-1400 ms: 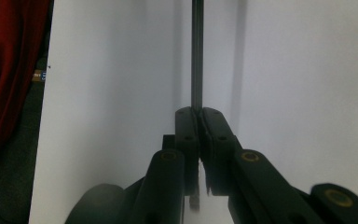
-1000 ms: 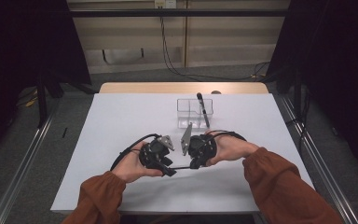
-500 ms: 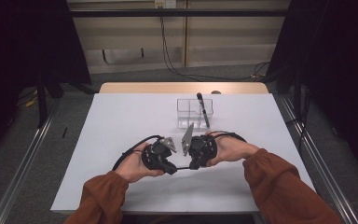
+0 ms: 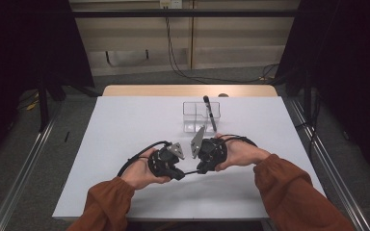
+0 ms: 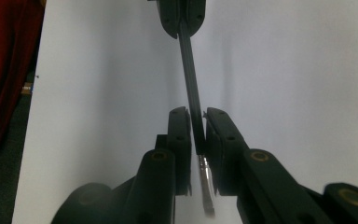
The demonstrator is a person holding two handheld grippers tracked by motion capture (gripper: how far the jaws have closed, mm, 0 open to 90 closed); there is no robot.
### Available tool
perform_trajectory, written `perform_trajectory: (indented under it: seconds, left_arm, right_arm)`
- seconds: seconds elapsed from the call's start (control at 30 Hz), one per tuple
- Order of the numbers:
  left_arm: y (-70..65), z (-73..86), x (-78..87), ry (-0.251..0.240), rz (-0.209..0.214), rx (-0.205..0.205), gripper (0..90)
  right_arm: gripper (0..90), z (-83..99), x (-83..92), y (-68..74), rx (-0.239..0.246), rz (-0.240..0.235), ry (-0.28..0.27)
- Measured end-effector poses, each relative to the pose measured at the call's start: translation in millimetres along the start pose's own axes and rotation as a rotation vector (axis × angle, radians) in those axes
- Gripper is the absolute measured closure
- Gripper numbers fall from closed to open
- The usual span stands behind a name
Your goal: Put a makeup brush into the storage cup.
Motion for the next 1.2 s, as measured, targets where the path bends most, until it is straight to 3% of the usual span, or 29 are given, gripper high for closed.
perform_trajectory:
  seconds: [0.17, 0.23, 0.43, 0.67, 0.9, 1.03, 1.2]
  left_arm:
    - [0.1, -0.5, 2.4, -0.023, 0.003, 0.009, 85.7]
    - [0.0, -0.2, 3.3, -0.031, 0.006, 0.01, 85.6]
    - [0.0, 2.7, 2.5, -0.054, -0.004, 0.026, 85.6]
    - [-0.2, 5.0, 3.5, -0.064, -0.007, 0.025, 85.6]
    - [1.5, 10.7, 10.5, -0.092, -0.011, 0.054, 85.6]
    - [1.5, 15.1, 12.6, -0.091, -0.013, 0.049, 85.5]
    - [2.1, 17.1, 18.5, -0.14, -0.021, 0.08, 85.5]
  right_arm:
    - [73.0, -0.2, 1.3, -1.8, 0.003, 0.012, -0.041]
    - [71.1, 1.9, 1.9, 0.4, -0.005, 0.003, -0.033]
    - [54.3, 5.9, 3.4, -2.5, -0.044, 0.02, -0.069]
    - [37.5, 13.3, 8.9, -5.7, -0.05, 0.04, -0.123]
    - [25.4, 24.6, 14.5, -6.7, -0.093, 0.06, -0.16]
    - [22.0, 32.4, 16.5, -7.8, -0.131, 0.076, -0.175]
    - [12.3, 38.3, 22.7, -11.1, -0.173, 0.115, -0.214]
Point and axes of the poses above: each handheld gripper's, and its own axes: x roughly backward along the jaws, z roughly out of its underside, y roughly to its left, the point moved 8 cm from there along -x, roughly forward along the jaws, and after that the axes turned 2 degrees about -x, right-handed, at the moved point
